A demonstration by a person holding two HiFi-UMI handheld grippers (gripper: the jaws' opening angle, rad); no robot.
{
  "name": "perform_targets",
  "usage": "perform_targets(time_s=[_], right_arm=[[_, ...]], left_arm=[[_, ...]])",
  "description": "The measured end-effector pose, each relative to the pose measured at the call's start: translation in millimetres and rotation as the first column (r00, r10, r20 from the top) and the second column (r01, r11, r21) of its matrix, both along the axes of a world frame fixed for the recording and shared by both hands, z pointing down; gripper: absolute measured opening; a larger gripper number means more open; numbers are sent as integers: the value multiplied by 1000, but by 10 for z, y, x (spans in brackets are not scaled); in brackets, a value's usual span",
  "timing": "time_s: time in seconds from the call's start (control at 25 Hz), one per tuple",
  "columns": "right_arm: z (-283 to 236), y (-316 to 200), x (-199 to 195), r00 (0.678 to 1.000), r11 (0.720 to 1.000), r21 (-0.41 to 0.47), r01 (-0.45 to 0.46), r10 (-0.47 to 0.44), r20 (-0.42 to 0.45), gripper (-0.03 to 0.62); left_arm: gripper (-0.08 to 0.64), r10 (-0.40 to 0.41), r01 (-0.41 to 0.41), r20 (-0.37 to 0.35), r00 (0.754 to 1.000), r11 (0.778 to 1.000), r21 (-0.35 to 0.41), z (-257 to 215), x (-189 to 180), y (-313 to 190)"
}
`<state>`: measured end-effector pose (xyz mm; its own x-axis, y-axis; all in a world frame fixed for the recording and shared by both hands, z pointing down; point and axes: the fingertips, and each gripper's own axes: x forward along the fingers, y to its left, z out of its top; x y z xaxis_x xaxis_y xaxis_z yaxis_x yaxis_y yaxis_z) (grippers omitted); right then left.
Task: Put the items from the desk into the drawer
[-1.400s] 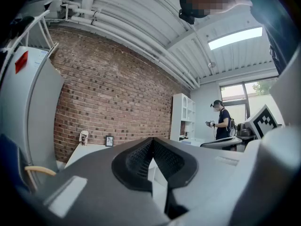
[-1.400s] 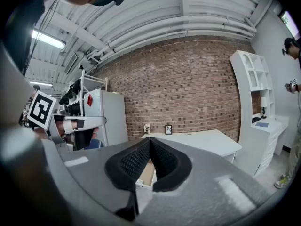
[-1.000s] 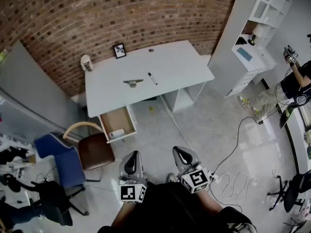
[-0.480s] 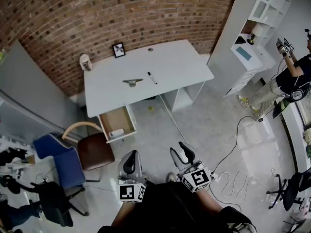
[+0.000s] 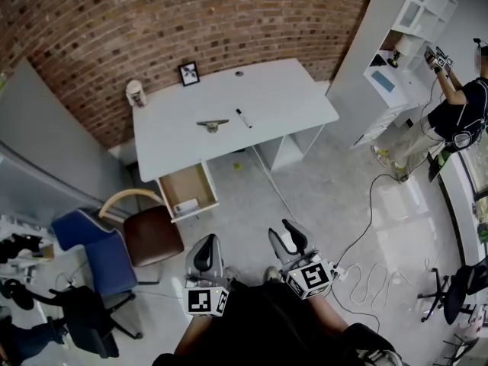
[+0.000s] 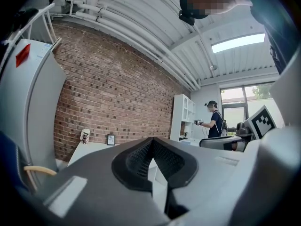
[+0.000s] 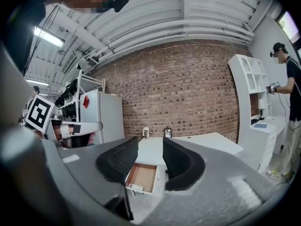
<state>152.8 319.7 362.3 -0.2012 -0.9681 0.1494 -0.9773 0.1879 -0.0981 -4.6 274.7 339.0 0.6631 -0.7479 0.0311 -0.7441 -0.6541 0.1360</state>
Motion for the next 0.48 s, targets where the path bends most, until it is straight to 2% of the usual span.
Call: perform_targets(time_s=[0.24, 0.48], right_arm=[[-14, -84, -205, 999, 999, -2, -45, 45, -11, 169], [40, -171, -231, 998, 998, 2, -70, 70, -7, 169]], left_arm=[[20, 41, -41, -6, 999, 999, -13, 46, -219, -81], [20, 77, -77, 6, 997, 997, -13, 141, -211, -176]])
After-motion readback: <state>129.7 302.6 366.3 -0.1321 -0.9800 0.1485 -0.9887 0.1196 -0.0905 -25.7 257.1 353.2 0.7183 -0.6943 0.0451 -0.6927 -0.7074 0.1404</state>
